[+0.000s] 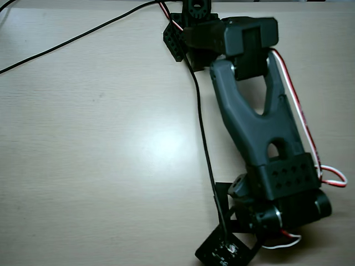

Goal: Grasp a tape and put it in the target area.

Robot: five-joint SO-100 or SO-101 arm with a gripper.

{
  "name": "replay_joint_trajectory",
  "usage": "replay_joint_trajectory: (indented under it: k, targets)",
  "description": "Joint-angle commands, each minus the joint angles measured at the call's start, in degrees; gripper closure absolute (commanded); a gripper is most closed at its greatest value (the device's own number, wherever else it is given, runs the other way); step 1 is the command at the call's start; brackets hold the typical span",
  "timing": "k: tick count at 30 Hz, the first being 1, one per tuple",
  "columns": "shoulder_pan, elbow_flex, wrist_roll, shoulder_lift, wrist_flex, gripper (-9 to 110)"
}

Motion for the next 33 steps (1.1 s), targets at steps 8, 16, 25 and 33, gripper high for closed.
replay_joint_trajectory:
  k: [8, 16, 25, 33]
  targets:
    - [2.5, -1.1, -0.1, -2.4, -2.4, 101]
    - [3.8, 1.1, -0.3, -3.3, -4.3, 101]
    - [3.0, 4.8, 0.6, -2.8, -6.9, 101]
    - [3.3, 6.2, 0.5, -2.2, -7.2, 90]
